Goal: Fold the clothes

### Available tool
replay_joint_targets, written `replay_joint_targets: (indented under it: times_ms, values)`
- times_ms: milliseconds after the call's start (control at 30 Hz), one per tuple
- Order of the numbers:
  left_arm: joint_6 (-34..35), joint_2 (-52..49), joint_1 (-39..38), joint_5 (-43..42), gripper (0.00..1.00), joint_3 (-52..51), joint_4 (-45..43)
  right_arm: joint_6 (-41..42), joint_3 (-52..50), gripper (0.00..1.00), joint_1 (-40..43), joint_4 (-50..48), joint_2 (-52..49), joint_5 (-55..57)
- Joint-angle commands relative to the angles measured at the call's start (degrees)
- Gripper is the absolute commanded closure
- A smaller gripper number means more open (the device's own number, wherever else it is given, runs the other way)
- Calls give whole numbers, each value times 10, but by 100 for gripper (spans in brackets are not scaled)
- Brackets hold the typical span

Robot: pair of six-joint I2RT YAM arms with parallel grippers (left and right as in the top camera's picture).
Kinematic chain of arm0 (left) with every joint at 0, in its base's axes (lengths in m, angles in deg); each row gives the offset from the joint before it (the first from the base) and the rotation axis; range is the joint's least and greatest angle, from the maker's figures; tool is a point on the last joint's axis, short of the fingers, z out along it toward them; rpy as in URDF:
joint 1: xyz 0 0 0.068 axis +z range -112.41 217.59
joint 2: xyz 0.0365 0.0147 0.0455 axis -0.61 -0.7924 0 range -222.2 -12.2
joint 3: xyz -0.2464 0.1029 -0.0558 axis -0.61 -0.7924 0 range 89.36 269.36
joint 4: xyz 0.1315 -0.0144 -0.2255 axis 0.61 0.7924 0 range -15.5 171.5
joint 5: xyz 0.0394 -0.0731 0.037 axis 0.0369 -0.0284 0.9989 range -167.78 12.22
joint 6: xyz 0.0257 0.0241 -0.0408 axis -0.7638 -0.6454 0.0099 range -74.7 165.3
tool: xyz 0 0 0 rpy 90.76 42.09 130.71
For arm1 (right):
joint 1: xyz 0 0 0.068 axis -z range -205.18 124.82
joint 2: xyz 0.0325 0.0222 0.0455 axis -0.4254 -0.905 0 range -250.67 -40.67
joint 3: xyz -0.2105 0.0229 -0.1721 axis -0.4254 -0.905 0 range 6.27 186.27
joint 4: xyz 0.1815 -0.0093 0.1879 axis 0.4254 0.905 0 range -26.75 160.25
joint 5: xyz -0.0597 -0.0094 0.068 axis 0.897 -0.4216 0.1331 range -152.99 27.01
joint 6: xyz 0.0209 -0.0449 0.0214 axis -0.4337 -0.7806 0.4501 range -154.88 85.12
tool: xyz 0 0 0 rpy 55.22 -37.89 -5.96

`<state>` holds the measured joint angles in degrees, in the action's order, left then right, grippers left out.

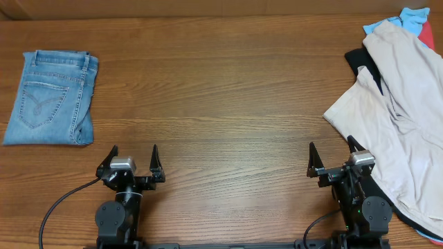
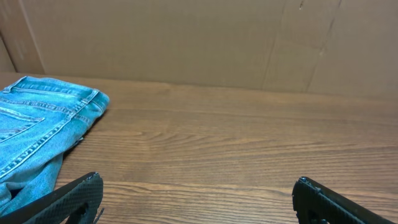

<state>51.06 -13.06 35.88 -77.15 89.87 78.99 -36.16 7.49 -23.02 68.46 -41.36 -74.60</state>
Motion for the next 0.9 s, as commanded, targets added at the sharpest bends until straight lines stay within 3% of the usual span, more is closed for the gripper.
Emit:
replay_joint_targets:
  times_ms: [0, 600, 700, 867]
  values:
    - [-10, 5, 6, -1, 0, -2, -2, -1, -1, 0, -3, -2, 5, 0]
    - [14, 5, 6, 0, 0, -2, -2, 1, -1, 0, -3, -2, 5, 0]
    - [59, 5, 6, -2, 0, 0, 0, 44, 3, 0, -3, -2, 5, 26]
    - [76, 5, 6, 3, 0, 40, 38, 93, 17, 0, -3, 7, 5, 43]
